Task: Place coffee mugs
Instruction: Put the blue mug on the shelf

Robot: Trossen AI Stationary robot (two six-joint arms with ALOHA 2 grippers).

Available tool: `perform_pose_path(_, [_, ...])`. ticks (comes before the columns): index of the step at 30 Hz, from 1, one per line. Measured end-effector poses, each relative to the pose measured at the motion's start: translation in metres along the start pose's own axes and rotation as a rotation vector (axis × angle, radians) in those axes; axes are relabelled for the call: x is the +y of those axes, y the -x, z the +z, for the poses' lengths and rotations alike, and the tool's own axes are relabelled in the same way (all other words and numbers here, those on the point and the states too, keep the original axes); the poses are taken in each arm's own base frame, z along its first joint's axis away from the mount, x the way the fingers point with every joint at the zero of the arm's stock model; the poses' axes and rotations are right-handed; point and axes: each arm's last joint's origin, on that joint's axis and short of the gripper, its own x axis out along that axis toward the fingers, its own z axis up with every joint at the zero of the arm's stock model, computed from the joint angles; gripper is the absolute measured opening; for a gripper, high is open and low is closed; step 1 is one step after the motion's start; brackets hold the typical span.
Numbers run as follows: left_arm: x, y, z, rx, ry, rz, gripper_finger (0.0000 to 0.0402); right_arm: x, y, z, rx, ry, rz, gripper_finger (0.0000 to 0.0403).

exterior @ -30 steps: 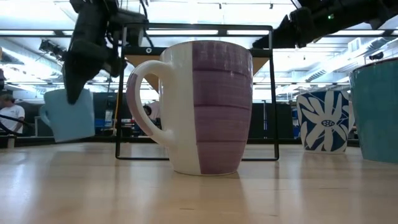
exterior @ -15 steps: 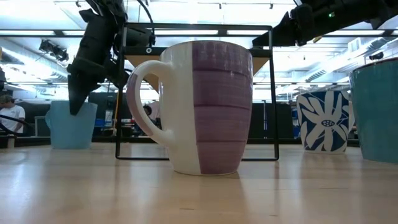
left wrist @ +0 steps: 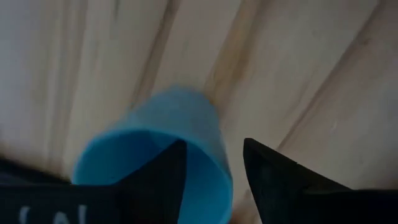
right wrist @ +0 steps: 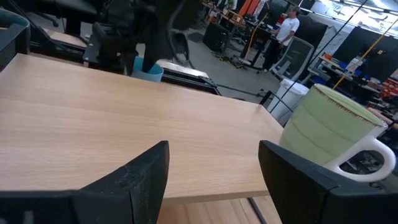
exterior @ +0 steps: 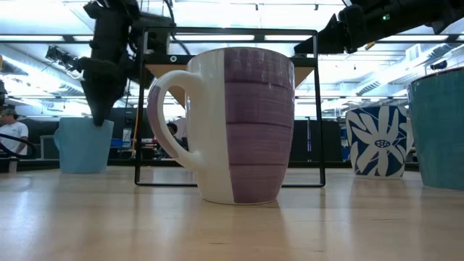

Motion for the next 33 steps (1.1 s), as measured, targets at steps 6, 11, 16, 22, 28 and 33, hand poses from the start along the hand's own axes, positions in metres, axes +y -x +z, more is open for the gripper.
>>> perform_pose_path(6, [-0.004, 0.004, -0.026, -0.122, -0.092, 0.003, 0.0167, -0.001, 0.000, 0.000, 0.006, -0.008, -0.018, 0.0254])
perform_pose_path(11, [-0.006, 0.011, -0.048, -0.186, -0.180, 0.039, 0.0167, -0.001, 0.000, 0.001, -0.004, -0.015, -0.024, 0.0254])
perform_pose_path(16, [-0.009, 0.007, -0.061, -0.197, -0.287, 0.058, 0.0167, -0.001, 0.000, 0.001, -0.006, -0.020, -0.025, 0.0254])
perform_pose_path(22, [-0.012, 0.005, -0.061, -0.199, -0.303, 0.057, 0.0167, -0.001, 0.000, 0.002, -0.012, -0.030, -0.026, 0.0254])
perform_pose_path(28, [-0.012, 0.003, -0.059, -0.182, -0.303, 0.055, 0.0163, -0.001, 0.000, 0.002, -0.019, -0.034, -0.020, 0.0254])
perform_pose_path(33, [-0.014, -0.005, -0.054, -0.129, -0.311, 0.045, 0.0147, -0.001, 0.000, 0.003, -0.020, -0.034, -0.020, 0.0254])
